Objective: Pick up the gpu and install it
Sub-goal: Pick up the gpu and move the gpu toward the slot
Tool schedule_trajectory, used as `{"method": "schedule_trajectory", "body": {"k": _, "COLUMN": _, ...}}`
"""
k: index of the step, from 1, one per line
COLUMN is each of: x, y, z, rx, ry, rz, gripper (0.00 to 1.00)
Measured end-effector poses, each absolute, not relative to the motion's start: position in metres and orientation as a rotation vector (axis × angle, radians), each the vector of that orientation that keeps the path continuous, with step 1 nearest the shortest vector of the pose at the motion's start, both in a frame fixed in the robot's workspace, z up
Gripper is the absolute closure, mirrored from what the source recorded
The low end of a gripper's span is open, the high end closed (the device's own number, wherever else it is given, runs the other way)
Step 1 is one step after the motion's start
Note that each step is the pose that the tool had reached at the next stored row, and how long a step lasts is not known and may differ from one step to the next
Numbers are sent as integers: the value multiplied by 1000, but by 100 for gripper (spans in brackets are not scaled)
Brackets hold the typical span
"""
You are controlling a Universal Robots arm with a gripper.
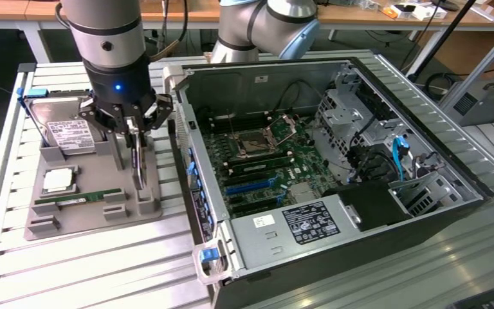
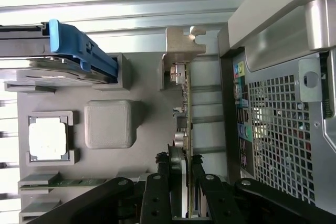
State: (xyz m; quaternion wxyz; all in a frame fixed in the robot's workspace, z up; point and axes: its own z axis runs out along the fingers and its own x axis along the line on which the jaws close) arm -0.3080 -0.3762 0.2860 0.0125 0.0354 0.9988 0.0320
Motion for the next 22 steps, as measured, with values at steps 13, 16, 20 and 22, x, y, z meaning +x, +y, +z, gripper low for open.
{"method": "schedule_trajectory", "body": {"k": 13, "x": -308, "y": -376, "z": 296, "rx": 110, "ry": 3113, "rz": 104, "gripper": 73}}
{"method": "schedule_trajectory", "body": {"k": 16, "x": -308, "y": -376, "z": 298, "rx": 110, "ry": 3113, "rz": 104, "gripper": 73}}
{"method": "schedule_trajectory", "body": {"k": 20, "x": -308, "y": -376, "z": 300, "rx": 110, "ry": 3113, "rz": 104, "gripper": 73}}
{"method": "schedule_trajectory", "body": {"k": 22, "x": -308, "y": -376, "z": 301, "rx": 110, "ry": 3113, "rz": 104, "gripper": 73}}
